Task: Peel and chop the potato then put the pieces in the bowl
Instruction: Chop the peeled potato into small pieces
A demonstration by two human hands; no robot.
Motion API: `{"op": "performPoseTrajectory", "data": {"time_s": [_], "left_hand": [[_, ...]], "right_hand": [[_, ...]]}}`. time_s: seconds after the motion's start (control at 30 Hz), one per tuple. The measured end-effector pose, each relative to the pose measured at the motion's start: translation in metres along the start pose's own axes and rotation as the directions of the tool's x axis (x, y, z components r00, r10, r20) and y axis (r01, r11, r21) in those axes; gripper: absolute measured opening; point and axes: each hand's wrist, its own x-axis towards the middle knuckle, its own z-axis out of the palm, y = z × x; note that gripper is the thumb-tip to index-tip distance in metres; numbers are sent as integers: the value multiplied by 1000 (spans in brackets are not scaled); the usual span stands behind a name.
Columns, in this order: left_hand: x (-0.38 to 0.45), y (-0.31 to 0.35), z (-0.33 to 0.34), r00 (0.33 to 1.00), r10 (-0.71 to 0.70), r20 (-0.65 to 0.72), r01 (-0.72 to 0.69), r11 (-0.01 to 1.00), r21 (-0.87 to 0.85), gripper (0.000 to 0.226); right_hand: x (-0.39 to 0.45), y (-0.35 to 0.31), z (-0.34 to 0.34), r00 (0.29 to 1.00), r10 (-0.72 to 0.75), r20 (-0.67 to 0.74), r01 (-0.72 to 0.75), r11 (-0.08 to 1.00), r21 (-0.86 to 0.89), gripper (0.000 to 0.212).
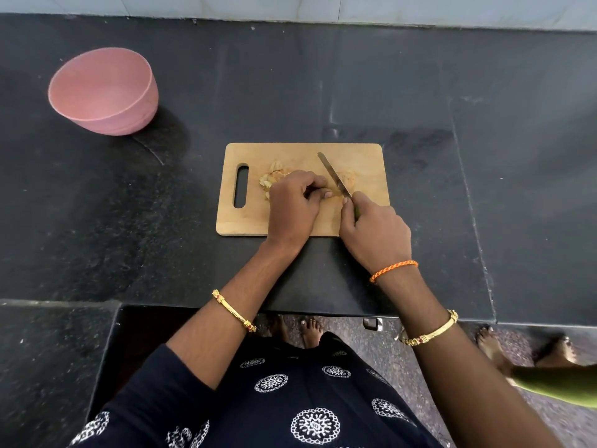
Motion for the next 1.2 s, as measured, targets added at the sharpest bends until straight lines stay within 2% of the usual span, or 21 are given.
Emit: {"op": "performPoseTrajectory", "data": {"time_s": [0.17,0.47,0.77,0.93,1.03,1.2], "left_hand": [[0,-1,0,1000,1,6,-1,1000,4,9],[0,0,0,1000,6,-3,-6,1000,-9,12],[-2,1,2,999,7,-45,-8,1000,-24,14],[-5,2,4,1000,3,-27,-4,999,-33,12],[-11,6,6,1000,0,-23,0,999,-37,11],[-9,5,5,1000,-17,-6,17,999,-47,9]], "right_hand": [[-1,1,1,1000,-24,-16,24,1000,17,28],[5,-3,0,999,-24,42,26,999,-43,25],[-4,-9,-6,979,39,200,-29,998,-52,25],[-28,2,-16,968,85,234,-71,995,-67,25],[-45,10,-26,969,108,222,-97,994,-59,26],[-40,3,-25,990,102,94,-109,992,67,28]]}}
